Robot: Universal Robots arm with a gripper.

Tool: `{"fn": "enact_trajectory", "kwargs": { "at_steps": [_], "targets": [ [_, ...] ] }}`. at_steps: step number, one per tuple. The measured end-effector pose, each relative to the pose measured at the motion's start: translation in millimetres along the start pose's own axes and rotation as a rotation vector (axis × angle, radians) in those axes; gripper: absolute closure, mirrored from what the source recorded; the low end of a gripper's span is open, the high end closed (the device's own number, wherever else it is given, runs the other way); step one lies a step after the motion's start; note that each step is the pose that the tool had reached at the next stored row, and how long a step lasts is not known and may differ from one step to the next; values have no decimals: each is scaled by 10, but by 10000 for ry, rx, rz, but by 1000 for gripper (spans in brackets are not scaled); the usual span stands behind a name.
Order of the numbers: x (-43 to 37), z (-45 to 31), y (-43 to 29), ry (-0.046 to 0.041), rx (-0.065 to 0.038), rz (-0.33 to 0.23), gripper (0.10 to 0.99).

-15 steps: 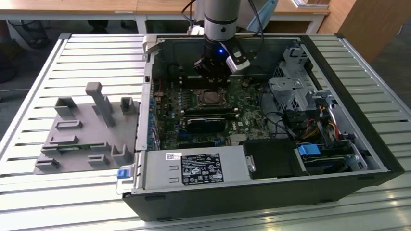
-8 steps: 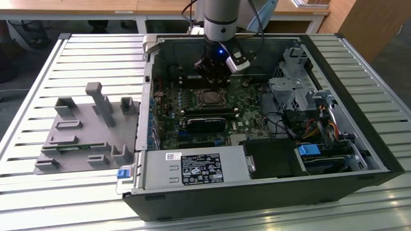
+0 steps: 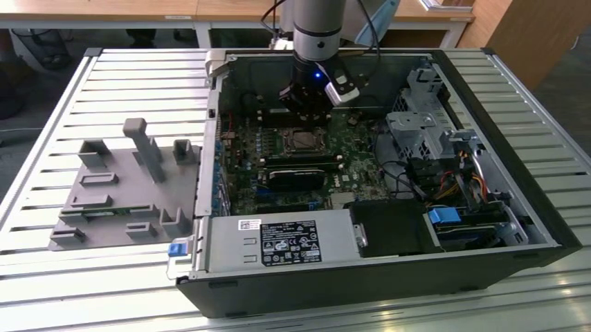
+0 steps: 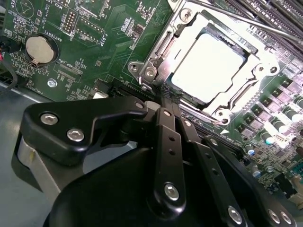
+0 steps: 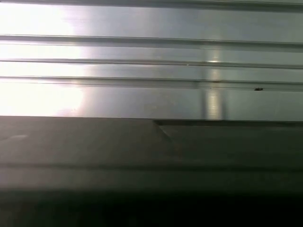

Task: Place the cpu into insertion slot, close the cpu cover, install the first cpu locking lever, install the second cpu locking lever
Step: 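Install the first cpu locking lever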

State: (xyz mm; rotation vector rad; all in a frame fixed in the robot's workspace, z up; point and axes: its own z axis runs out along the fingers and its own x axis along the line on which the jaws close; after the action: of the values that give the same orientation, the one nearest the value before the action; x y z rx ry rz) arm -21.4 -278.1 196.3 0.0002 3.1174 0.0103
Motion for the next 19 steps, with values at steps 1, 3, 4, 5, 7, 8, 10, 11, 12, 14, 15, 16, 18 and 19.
{"fn": "enact_trajectory", "kwargs": {
  "at_steps": [1, 3, 4, 5, 7, 8, 10, 11, 12, 14, 15, 16, 18, 19],
  "targets": [
    [-1, 5, 1, 1, 3, 0, 980],
    [-3, 9, 5, -1, 2, -1, 980],
    [-4, 10, 7, -3, -6, -3, 980],
    [-4, 9, 9, -2, -9, -3, 980],
    [-5, 9, 13, -1, -13, -3, 980],
    [-4, 6, 13, 1, -13, -5, 980],
    [-7, 5, 21, -2, -21, -6, 980],
    [-7, 4, 24, -5, -26, -6, 980],
    [-7, 3, 27, -5, -26, -6, 980],
    [-9, 3, 34, -4, -25, -7, 980],
    [-9, 3, 38, -4, -27, -6, 980],
    [-10, 3, 41, -4, -31, -7, 980],
    [-13, -54, 44, -7, -46, -7, 980],
    [-13, -77, 44, -7, -45, -6, 980]
  ]
}}
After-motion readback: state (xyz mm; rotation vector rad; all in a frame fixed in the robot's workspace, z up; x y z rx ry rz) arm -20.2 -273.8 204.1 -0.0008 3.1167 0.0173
